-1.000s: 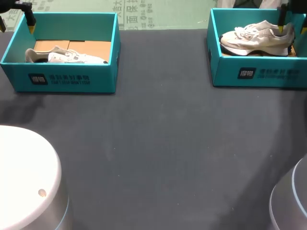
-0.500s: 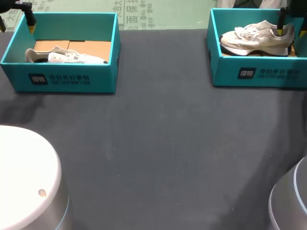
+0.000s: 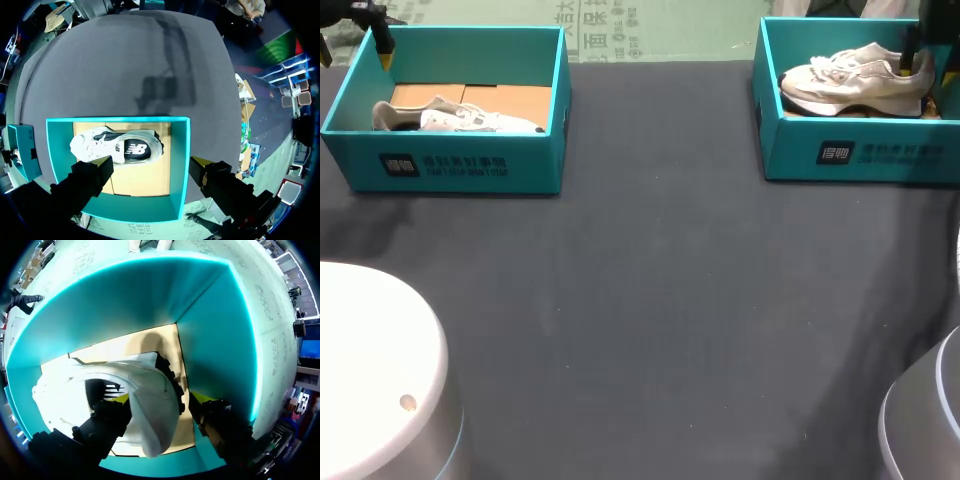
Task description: Take the shoe out of the shoebox, open the shoe tongue, remove and reinsert the insole, then place the shoe into the shoebox
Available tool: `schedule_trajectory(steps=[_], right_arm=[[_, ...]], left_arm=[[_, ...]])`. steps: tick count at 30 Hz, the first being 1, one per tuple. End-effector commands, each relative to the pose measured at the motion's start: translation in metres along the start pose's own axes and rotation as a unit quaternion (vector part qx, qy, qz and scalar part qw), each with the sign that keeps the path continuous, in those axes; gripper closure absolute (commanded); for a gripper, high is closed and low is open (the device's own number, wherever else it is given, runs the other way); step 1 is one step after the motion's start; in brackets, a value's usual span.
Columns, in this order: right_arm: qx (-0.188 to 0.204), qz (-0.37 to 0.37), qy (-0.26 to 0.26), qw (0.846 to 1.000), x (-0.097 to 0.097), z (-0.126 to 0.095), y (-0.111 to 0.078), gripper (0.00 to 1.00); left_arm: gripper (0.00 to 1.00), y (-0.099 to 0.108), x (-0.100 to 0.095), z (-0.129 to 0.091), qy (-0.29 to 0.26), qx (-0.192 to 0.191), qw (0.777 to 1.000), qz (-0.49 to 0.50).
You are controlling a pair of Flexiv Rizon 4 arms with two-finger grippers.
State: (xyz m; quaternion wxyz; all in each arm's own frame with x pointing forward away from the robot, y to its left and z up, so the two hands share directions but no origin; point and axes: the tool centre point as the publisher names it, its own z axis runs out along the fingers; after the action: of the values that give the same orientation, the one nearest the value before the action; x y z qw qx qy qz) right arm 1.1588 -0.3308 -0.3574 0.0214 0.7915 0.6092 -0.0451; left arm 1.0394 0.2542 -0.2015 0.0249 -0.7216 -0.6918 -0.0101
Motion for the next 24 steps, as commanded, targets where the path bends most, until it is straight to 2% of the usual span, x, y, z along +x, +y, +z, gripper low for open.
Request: schedule_trajectory(steps=[1,7,11,13,15,18,21,24], right_arm=[[0.012,-0.003,0.002,1.0,0.002,0.008,0.01,0.27],[0.015,-0.006,0.005,1.0,0.003,0.011,0.01,0.28],[0.02,-0.01,0.006,1.0,0.005,0.014,0.01,0.32],[0.022,-0.011,0.007,1.0,0.007,0.015,0.01,0.4],[0.023,-0.013,0.007,1.0,0.009,0.015,0.009,0.54],[0.023,-0.015,0.008,1.0,0.011,0.015,0.008,0.59],[0.023,-0.015,0.009,1.0,0.012,0.015,0.006,0.7],[0.024,-0.014,0.009,1.0,0.012,0.015,0.005,0.73]], left_arm=[[0.0,0.0,0.0,-0.001,0.001,0.0,1.0,0.0],[0.0,0.0,0.0,-0.001,0.001,0.0,1.0,0.0],[0.0,0.0,0.0,-0.001,0.001,0.0,1.0,0.0],[0.0,0.0,0.0,-0.001,0.001,0.0,1.0,0.0],[0.0,0.0,0.0,-0.001,0.001,0.0,1.0,0.0],[0.0,0.0,0.0,-0.001,0.001,0.0,1.0,0.0],[0.0,0.0,0.0,-0.001,0.001,0.0,1.0,0.0],[0.0,0.0,0.0,-0.001,0.001,0.0,1.0,0.0]])
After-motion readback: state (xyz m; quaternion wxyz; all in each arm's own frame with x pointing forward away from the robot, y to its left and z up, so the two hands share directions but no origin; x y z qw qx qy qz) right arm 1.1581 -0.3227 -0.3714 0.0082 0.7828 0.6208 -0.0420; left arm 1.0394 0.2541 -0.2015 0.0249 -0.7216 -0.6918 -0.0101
